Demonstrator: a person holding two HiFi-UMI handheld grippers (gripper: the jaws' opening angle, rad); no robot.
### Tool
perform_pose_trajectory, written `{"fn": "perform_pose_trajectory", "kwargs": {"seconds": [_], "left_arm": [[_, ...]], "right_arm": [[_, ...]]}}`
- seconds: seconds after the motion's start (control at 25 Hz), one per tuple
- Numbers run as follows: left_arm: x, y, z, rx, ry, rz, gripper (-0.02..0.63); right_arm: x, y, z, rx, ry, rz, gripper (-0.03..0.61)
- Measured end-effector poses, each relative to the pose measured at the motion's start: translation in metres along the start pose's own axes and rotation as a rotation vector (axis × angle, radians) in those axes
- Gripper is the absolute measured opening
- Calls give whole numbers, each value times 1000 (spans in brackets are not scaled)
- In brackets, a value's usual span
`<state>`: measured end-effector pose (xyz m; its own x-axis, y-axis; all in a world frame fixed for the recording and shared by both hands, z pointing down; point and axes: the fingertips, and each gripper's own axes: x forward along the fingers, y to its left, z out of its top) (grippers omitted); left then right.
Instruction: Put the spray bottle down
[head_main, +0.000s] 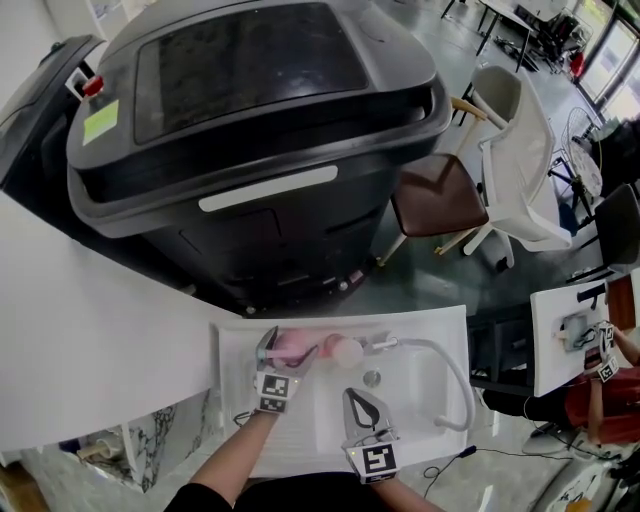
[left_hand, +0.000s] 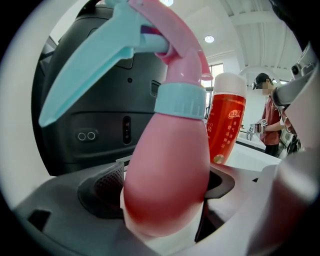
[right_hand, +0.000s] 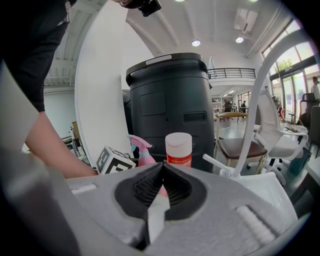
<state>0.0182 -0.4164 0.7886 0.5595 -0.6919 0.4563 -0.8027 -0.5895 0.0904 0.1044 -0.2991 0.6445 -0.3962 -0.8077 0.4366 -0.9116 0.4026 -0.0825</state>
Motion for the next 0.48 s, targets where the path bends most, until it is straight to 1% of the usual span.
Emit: {"fn": "perform_pose_trajectory", "kwargs": {"seconds": [0.2,0.28,0.4,0.48], "left_arm": [[-13,-2,1,-42,-4,-39,442],[-21,0,2,-46,-9,-33,442],[-41,4,8,-88,-26,-3,442],[-59,1,13,-101,-35,4,442]], "right_arm": [[-10,10,2,5,-10,-11,-2],[-15,16,1,9,-13,-9,-2],[-25,25,4,22,-28,-9,-2],[-32,29,10,30,-42,-16,-2]]}}
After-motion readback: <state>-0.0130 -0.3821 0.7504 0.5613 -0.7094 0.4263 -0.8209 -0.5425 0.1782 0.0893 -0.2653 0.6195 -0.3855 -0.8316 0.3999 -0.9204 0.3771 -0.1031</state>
